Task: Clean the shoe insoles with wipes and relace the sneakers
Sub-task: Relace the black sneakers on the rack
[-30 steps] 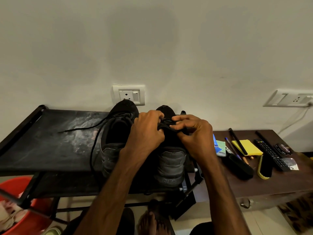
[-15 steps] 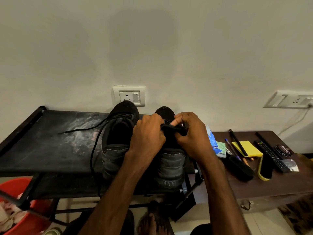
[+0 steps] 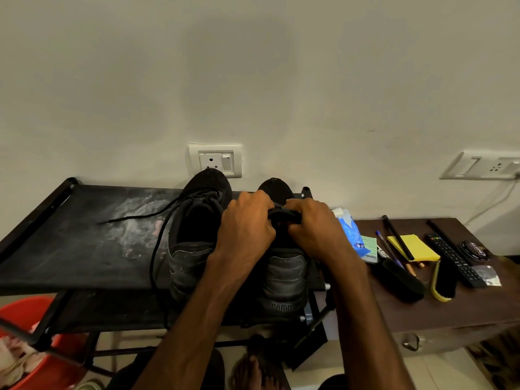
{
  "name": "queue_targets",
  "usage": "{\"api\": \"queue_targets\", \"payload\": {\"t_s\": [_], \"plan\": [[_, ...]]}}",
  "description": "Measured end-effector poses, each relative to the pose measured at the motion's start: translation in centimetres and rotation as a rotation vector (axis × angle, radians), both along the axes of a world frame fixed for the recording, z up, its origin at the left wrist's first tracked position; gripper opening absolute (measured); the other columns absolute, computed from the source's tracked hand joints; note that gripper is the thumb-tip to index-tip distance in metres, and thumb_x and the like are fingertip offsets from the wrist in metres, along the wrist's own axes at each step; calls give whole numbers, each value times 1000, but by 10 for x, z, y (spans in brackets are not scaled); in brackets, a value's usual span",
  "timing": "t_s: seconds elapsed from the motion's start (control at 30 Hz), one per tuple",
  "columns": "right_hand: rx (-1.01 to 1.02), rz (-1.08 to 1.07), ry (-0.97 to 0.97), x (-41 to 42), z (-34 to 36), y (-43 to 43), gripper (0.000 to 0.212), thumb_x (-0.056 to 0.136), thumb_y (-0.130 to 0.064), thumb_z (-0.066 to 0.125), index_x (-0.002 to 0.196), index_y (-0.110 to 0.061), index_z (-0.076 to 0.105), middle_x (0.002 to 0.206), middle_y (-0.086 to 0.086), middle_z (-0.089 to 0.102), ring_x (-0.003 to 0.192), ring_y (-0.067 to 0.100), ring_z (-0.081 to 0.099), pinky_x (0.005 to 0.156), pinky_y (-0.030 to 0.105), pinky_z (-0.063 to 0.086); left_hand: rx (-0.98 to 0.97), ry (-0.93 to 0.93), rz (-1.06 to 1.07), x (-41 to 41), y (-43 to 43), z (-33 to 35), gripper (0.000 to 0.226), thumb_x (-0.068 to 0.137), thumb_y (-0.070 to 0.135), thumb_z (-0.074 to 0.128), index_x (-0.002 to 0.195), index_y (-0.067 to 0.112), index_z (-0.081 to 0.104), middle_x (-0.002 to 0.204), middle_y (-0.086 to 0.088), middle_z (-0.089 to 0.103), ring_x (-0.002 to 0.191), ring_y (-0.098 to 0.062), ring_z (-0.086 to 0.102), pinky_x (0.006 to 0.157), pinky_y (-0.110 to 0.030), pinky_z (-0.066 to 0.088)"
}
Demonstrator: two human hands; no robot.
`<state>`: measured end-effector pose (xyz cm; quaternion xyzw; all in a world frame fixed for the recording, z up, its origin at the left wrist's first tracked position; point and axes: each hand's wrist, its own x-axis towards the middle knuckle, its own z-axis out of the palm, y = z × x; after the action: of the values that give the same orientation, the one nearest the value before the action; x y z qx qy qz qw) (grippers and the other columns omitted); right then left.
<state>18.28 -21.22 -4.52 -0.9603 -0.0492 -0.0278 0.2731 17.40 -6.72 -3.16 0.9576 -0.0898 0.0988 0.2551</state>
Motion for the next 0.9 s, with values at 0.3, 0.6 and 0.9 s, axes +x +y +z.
{"api": "queue_targets", "payload": {"t_s": [0.3,0.6,0.9], "plan": [[-187,35,-4,4,7,16,26,88,-10,64,111,-15,75,106,10,71,103,31,66,91,40,53,16,17,18,3,-1,-2,17,89,11,64,100,20,73,96,-4,66,88,-25,63,76,-30,47],[7,-50,-82,-4,4,8,27,86,-12,66,105,-27,78,93,2,75,91,24,67,72,31,48,-23,9,11,4,0,-2,21,89,13,64,103,24,74,96,-2,68,86,-21,61,68,-27,44],[589,97,172,-25,22,-41,37,93,-26,72,128,-12,68,112,6,74,106,19,70,88,29,60,-129,343,-154,3,38,30,21,94,32,68,107,18,76,93,2,74,85,-9,67,91,-35,57]]}}
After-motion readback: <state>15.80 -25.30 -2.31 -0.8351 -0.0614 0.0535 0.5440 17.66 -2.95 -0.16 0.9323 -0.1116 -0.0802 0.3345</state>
